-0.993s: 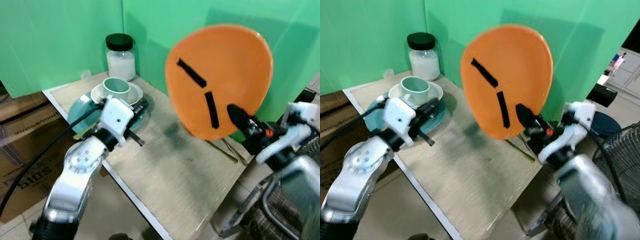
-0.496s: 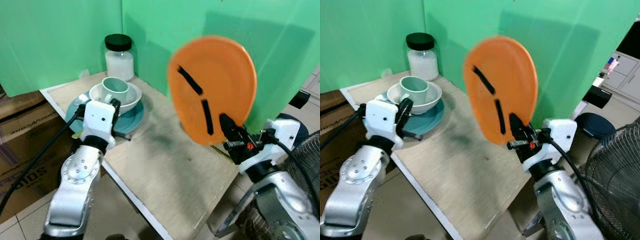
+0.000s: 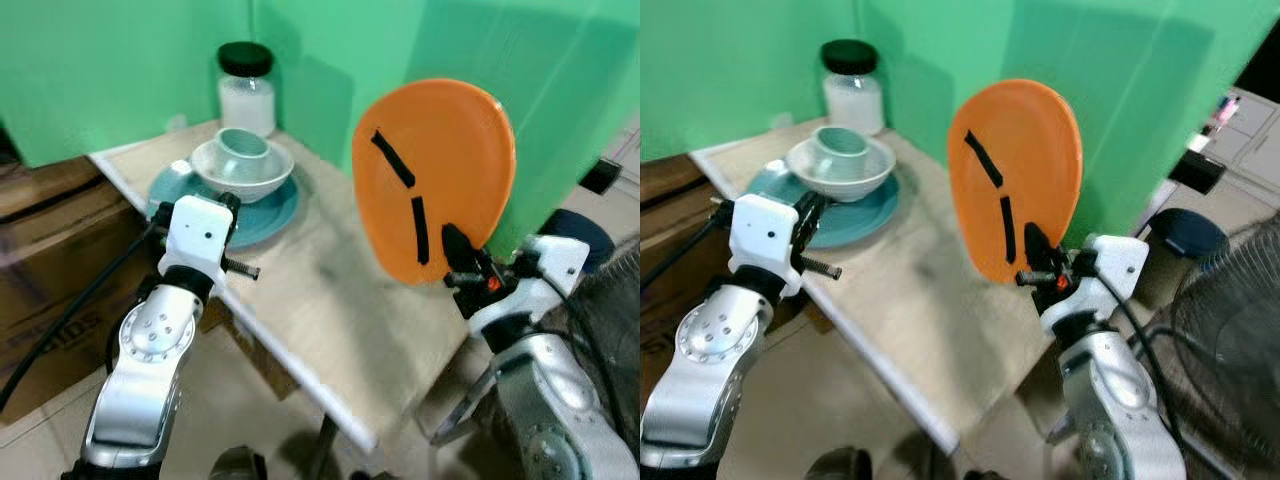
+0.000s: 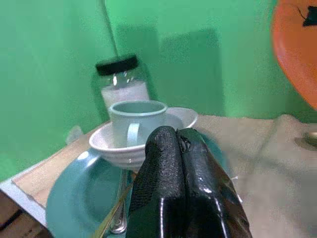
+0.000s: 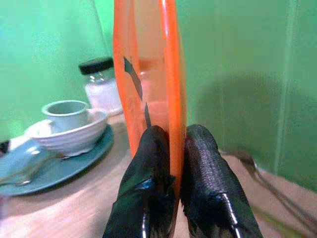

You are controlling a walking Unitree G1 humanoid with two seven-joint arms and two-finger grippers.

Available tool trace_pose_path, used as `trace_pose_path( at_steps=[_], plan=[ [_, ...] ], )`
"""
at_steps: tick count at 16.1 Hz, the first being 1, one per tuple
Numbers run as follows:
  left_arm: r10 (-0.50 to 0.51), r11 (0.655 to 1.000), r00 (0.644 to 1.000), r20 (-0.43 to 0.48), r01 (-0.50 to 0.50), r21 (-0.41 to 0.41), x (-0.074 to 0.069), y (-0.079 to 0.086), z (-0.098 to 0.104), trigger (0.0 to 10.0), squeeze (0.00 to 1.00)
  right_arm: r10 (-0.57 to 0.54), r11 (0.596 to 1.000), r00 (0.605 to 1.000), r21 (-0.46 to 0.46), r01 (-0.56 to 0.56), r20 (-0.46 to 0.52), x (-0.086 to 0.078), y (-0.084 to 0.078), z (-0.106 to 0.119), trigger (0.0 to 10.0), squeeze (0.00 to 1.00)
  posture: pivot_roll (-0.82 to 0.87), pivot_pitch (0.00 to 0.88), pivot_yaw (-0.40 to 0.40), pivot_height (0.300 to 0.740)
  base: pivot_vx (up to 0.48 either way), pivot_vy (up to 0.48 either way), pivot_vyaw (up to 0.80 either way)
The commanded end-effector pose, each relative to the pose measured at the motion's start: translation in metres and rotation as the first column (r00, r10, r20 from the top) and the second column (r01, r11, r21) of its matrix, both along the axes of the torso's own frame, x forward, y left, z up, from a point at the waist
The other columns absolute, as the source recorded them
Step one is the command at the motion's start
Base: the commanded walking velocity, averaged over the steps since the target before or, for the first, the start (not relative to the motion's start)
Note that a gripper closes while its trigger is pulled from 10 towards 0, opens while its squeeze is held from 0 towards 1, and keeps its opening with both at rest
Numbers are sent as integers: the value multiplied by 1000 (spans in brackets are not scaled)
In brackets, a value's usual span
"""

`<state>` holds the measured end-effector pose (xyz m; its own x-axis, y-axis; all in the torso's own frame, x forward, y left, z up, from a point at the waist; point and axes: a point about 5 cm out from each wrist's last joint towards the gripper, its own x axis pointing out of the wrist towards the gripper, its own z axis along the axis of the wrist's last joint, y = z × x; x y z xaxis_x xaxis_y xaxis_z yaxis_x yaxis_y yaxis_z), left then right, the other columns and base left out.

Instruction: Setting the table

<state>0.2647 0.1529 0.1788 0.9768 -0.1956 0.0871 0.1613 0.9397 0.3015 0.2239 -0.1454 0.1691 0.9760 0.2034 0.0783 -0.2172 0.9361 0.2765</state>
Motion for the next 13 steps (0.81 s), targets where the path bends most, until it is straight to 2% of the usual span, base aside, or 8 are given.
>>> trace_pose_path(
  at_steps=[1,3,5,7,9,10,11,13],
  plan=[
    [-34,999,999,-5,34,-7,0,-8,1,10000,0,-8,1000,997,-9,9,80,-3,-3,11,10000,0,57,0,-58,740,0,0,0],
    [-22,1000,1000,-13,22,-17,2,-7,-2,10000,0,-3,1000,998,0,3,57,1,-3,7,10000,0,60,0,-69,740,0,0,0],
    [-22,998,999,-26,20,-64,5,-8,-1,10000,0,-1,1000,998,-21,2,59,1,-3,10,10000,0,49,0,-66,740,0,0,-216],
    [-6,999,999,-52,3,-51,3,-8,-5,10000,0,-35,999,998,-27,37,57,0,-8,9,10000,0,64,0,-79,740,0,0,-800],
    [-2,997,997,-74,-3,-77,0,-9,-9,10000,0,-43,999,997,-24,44,62,4,-12,10,10000,0,76,0,-93,740,0,0,-800],
    [22,995,996,-87,-30,-93,0,-8,-12,10000,0,-43,998,997,-32,45,66,8,-14,11,10000,0,62,0,-75,740,0,0,-800],
    [45,994,997,-65,-51,-97,2,-8,-12,10000,31,-43,998,996,-44,46,73,8,-16,13,10000,0,58,0,-73,740,0,0,-800],
    [92,988,996,-19,-94,-122,4,-9,-9,10000,325,-61,998,996,-23,62,68,6,-19,13,10000,0,62,0,-82,740,0,0,-800]
  ],
)
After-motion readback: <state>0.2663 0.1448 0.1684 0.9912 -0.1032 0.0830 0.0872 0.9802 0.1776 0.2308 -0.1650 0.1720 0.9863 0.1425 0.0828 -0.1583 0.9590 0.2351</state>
